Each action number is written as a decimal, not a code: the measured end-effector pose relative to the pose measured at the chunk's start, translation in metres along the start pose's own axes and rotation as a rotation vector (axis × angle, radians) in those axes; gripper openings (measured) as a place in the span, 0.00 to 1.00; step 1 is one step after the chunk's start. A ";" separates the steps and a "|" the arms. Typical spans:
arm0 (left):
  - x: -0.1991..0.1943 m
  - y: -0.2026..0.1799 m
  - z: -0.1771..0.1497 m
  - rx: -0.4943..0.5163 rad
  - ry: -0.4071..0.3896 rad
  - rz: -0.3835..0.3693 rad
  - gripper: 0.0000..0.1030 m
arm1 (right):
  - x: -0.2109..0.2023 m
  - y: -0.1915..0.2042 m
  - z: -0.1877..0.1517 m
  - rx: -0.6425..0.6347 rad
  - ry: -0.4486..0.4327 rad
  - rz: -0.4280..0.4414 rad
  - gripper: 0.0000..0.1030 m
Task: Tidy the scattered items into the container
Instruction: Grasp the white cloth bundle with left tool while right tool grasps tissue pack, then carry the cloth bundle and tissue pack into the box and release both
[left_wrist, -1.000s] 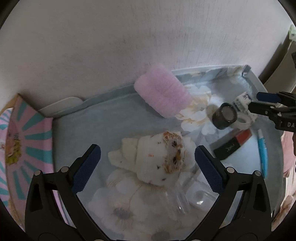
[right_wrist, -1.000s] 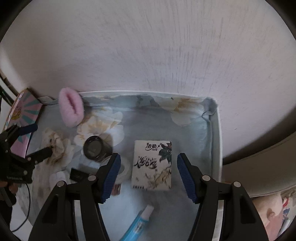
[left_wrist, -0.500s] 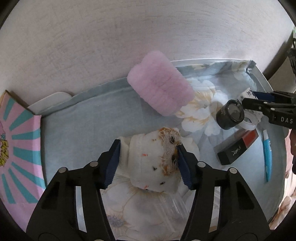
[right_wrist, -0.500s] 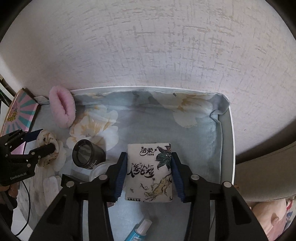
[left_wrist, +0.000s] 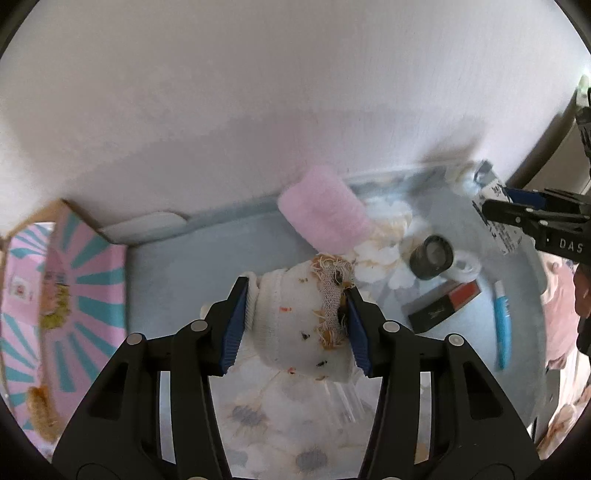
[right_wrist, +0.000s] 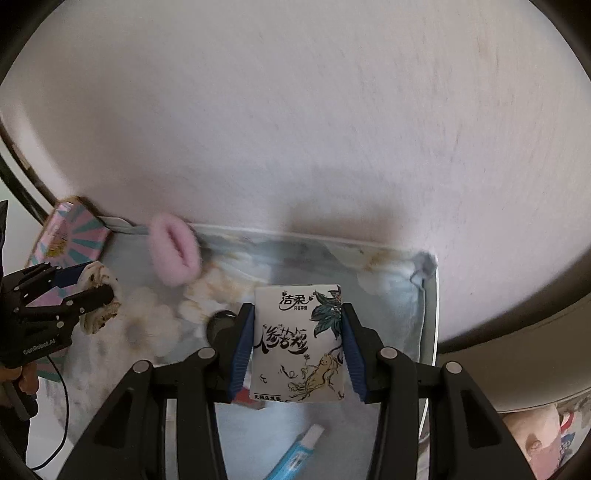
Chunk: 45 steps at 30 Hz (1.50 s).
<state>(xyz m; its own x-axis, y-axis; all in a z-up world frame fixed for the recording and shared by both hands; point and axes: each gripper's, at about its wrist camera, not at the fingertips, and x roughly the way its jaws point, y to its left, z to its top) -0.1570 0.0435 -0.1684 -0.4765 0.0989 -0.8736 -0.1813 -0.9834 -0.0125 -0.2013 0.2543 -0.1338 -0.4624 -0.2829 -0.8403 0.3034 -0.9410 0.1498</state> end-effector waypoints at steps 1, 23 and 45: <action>-0.009 0.003 0.002 -0.007 -0.010 0.000 0.44 | -0.005 0.003 0.001 -0.006 -0.005 0.004 0.40; -0.191 0.111 -0.017 -0.147 -0.190 0.128 0.44 | -0.117 0.152 0.081 -0.247 -0.153 0.203 0.40; -0.176 0.241 -0.139 -0.383 -0.069 0.171 0.44 | -0.032 0.362 0.058 -0.473 0.022 0.395 0.40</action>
<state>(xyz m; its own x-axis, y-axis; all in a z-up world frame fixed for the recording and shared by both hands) 0.0027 -0.2322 -0.0851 -0.5304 -0.0733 -0.8446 0.2322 -0.9707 -0.0615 -0.1252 -0.0880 -0.0223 -0.2236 -0.5848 -0.7797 0.7871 -0.5802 0.2094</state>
